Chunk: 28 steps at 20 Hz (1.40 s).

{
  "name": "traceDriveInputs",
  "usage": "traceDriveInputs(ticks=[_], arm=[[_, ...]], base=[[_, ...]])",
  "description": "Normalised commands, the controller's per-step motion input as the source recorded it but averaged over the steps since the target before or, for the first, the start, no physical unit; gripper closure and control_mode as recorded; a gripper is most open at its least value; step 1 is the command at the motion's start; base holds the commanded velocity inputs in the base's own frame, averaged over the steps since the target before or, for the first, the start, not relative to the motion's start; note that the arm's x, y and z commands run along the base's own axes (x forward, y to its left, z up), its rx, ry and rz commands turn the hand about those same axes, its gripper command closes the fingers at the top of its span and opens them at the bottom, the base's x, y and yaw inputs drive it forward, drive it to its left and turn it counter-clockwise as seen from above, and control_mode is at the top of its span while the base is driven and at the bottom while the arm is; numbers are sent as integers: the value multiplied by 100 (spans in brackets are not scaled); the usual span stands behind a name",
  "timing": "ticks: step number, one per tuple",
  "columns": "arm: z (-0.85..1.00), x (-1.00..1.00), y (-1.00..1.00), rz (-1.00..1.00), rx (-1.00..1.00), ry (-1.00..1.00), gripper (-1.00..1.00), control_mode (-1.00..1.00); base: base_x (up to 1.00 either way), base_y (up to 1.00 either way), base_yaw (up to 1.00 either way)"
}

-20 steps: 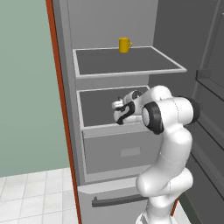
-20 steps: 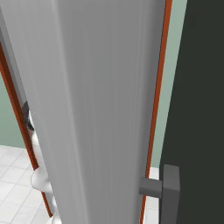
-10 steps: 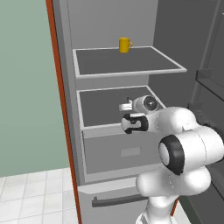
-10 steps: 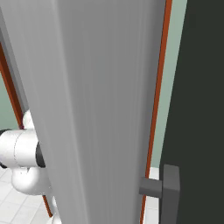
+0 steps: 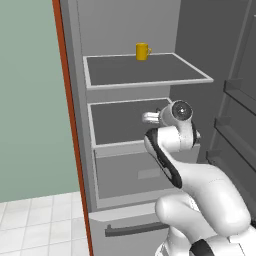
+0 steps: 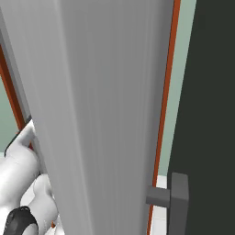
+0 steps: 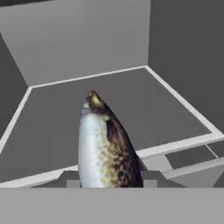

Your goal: Take the fish out of the fridge, briefly rinse it in the sink, and place it on the tray next to the sink.

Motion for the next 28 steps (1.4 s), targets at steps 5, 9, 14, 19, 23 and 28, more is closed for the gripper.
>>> traceDriveInputs(ticks=[5,9,14,19,23,28], arm=[[100,-100,4,-21,13,22,100,-100],[97,-100,1,-17,9,14,100,-100],[97,-100,15,-3,0,-16,100,-100],[68,-100,0,-7,7,-7,100,-100],[28,-96,5,-5,-1,-25,100,-100],[7,-31,2,0,-4,-30,100,-100]], base=[[0,0,0],[0,0,0],[0,0,0],[0,0,0],[0,0,0],[0,0,0]])
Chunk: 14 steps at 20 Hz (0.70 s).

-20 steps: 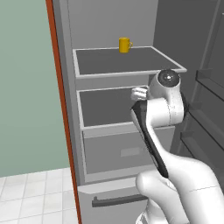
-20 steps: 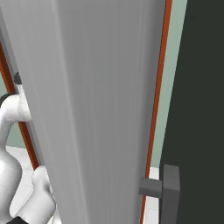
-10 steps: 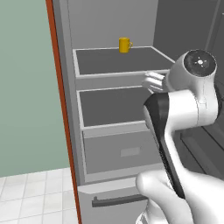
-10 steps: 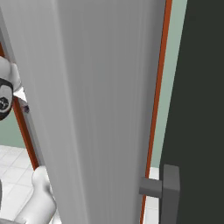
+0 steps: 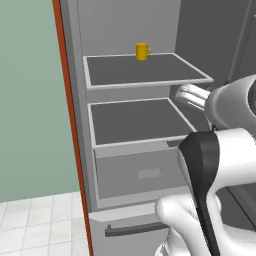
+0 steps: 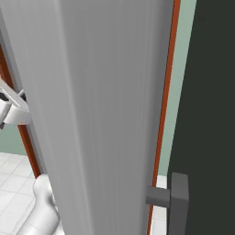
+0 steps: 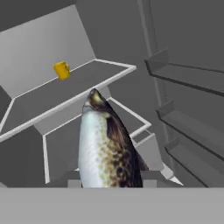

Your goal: Take the fish out of the fridge, briefly rinse it in the sink, and place it on the tray next to the sink.

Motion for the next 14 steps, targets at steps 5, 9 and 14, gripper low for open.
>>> traceDriveInputs(ticks=[5,9,14], arm=[[-10,-18,3,0,0,6,100,100],[0,0,0,0,0,0,100,100],[0,0,0,0,0,0,100,100]], base=[[-59,15,1],[-100,52,0],[-83,75,-24]])
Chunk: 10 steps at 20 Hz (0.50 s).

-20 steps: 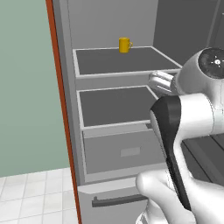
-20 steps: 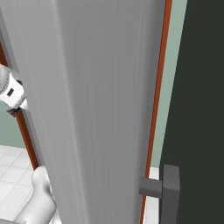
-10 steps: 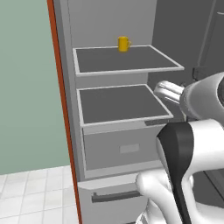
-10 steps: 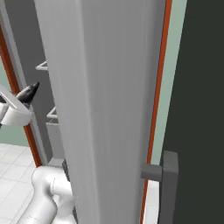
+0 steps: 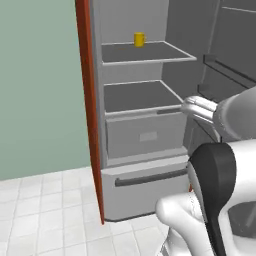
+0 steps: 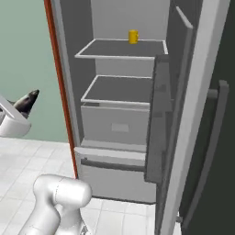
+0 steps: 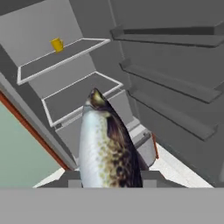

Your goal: Take the fish out of the fridge, briefly rinse it in the sink, and place it on the tray next to the sink.

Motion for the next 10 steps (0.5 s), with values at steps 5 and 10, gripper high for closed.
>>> traceDriveInputs(ticks=[5,10], arm=[[0,0,0,0,0,0,100,100],[0,0,0,0,0,0,100,100]], base=[[-39,95,-60],[-50,57,-77]])
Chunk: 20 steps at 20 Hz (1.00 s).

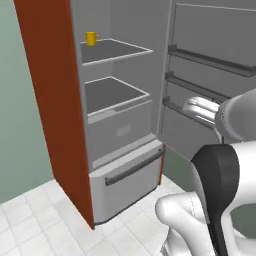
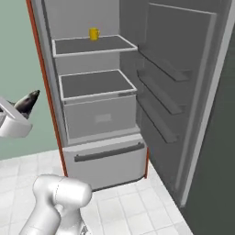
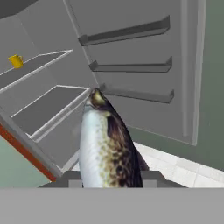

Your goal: Take the fish out of the fridge, briefly rinse it in the sink, and place it on the tray next to the sink.

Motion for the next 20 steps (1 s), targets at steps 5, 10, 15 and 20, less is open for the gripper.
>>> traceDriveInputs(ticks=[5,10,15,20], arm=[[0,0,0,0,0,0,100,100],[0,0,0,0,0,0,100,100],[0,0,0,0,0,0,100,100],[0,0,0,0,0,0,100,100]], base=[[-25,48,26],[0,7,100],[0,6,100],[0,5,100]])
